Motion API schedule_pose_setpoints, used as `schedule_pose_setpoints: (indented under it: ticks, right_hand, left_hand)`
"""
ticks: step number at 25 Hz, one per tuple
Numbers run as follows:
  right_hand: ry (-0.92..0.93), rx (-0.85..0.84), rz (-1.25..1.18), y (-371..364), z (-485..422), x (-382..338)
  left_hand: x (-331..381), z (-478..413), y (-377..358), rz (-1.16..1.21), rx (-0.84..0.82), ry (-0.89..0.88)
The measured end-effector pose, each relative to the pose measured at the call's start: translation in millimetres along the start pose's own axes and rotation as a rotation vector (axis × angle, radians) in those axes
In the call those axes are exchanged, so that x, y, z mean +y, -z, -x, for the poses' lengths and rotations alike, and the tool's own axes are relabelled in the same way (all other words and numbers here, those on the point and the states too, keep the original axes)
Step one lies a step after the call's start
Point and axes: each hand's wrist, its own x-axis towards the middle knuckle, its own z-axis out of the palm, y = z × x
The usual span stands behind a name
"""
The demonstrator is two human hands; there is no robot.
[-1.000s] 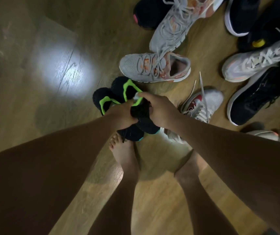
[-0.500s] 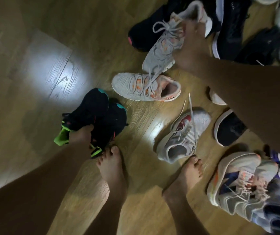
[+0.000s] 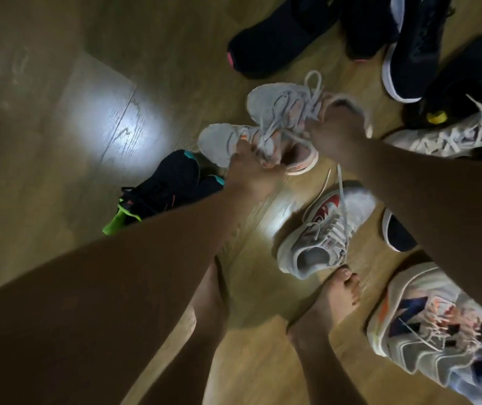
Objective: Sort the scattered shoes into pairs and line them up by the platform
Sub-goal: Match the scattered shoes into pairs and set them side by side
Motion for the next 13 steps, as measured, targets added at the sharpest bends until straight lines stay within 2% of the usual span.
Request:
schedule_pose_setpoints:
  ticks: [2,4,7,10,12,13]
  right_hand:
    - [-0.117,-0.108,-0.324,-10.2,27.4,13.8]
    - [-0.273,-0.148,-0.726,-9.8,50.2,27.5]
    - [-0.422,-0.127,-1.085,-4.3,65.1,38.3]
    - [-0.618,-0.137,-1.419,-8.6,84.7,37.3]
    - [-0.706,-0.221,-1.672,-12.6,100.4,26.5]
    - [-0.678,-0.305,-1.746,-16.6,106.1,21.4]
  left_hand:
    - [12.8,-15.1,-10.4,0.023,-0.122,0.18]
    - [23.4,-21.2,-11.2,-0.152,-0.095,0.162]
    - [16.8,-13.0,5.6,-0.522,0.046,-0.157]
    - [20.3,0.1,19.5,-0.714,0.086,-0.494]
    - [26.8,-1.3,23.1,-0.792,0.064,-0.608]
    - [31.6,-6.2,23.7,-0.782,0.061,-0.61]
